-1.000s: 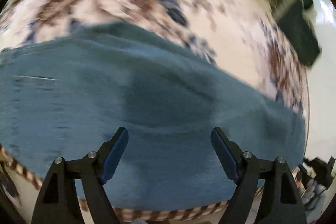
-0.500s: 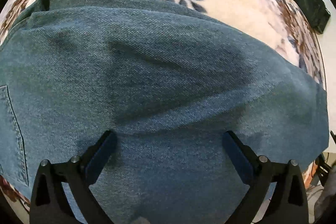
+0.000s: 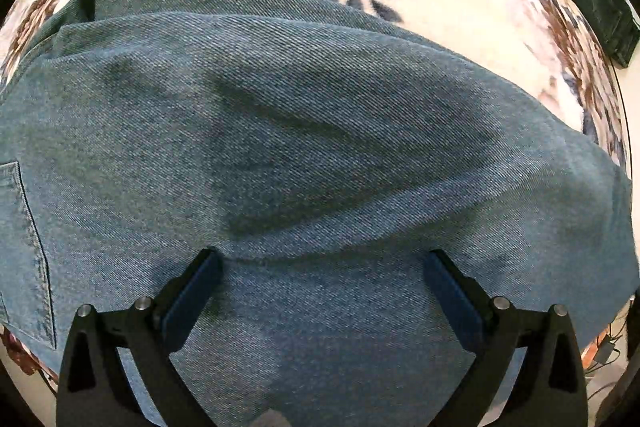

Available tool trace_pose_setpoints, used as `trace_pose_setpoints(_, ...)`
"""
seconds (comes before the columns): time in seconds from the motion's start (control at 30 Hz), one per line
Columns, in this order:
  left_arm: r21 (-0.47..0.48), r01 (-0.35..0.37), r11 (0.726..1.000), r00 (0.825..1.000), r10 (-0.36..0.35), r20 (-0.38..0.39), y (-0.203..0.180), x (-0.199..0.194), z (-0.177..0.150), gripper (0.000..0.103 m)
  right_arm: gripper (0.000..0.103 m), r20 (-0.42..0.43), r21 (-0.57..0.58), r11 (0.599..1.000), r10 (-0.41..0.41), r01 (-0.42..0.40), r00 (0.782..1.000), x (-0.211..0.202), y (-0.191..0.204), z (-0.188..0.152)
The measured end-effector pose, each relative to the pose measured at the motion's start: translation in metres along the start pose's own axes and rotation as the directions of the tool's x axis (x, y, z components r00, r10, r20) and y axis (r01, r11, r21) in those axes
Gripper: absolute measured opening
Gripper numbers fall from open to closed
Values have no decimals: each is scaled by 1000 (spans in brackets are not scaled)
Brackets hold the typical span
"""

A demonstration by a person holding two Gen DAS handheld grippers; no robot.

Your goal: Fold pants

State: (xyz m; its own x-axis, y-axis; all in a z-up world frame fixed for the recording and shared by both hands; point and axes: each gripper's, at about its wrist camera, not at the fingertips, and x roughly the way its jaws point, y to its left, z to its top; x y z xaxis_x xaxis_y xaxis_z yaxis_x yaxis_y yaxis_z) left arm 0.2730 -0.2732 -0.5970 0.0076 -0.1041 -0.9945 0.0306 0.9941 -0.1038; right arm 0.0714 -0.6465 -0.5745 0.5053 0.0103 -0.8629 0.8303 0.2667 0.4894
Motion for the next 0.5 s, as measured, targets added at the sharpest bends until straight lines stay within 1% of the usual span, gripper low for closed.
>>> trace_pose_setpoints(0.03, 0, -2, 1000, 1000, 2, 2, 7, 3, 2, 103, 25, 13, -23, 997, -74, 75, 997, -3, -1, 3)
trace_pose_setpoints(0.07, -1, -5, 1000, 1000, 5, 6, 6, 3, 2, 103, 25, 25, -36, 992, -119, 120, 993, -6, -5, 5)
trace_pose_setpoints(0.1, -1, -8, 1000, 1000, 8, 15, 7, 3, 0, 103, 25, 19, -26, 993, -116, 117, 993, -8, -10, 6)
trace_pose_setpoints(0.17, -2, -12, 1000, 999, 12, 34, 14, 4, -6, 103, 35, -49, -1, 994, -111, 111, 993, -6, -22, 4)
trace_pose_setpoints(0.2, -3, -16, 1000, 999, 16, 38, 13, 5, -7, 103, 48, -76, 14, 995, -94, 95, 993, -6, -29, 1)
trace_pose_setpoints(0.23, -5, -20, 1000, 999, 20, 42, 15, 6, -8, 103, 54, -89, 31, 997, -66, 69, 994, -7, -38, -3)
trace_pose_setpoints(0.27, -8, -22, 1000, 999, 22, 43, 14, 6, -9, 103, 55, -105, 48, 998, -34, 40, 994, -5, -43, -7)
trace_pose_setpoints(0.33, -15, -23, 1000, 999, 23, 45, 13, 7, -10, 103, 60, -144, 63, 998, -4, 14, 990, 6, -51, -14)
trace_pose_setpoints(0.43, -23, -25, 999, 998, 26, 50, 12, 8, -10, 103, 60, -185, 106, 993, 61, -42, 981, 36, -59, -20)
trace_pose_setpoints(0.47, -24, -26, 999, 998, 27, 51, 12, 8, -10, 103, 59, -156, 126, 990, 90, -71, 984, 42, -61, -21)
trace_pose_setpoints(0.5, -25, -28, 999, 998, 29, 52, 10, 8, -10, 103, 36, -110, 124, 989, 92, -78, 990, 43, -60, -21)
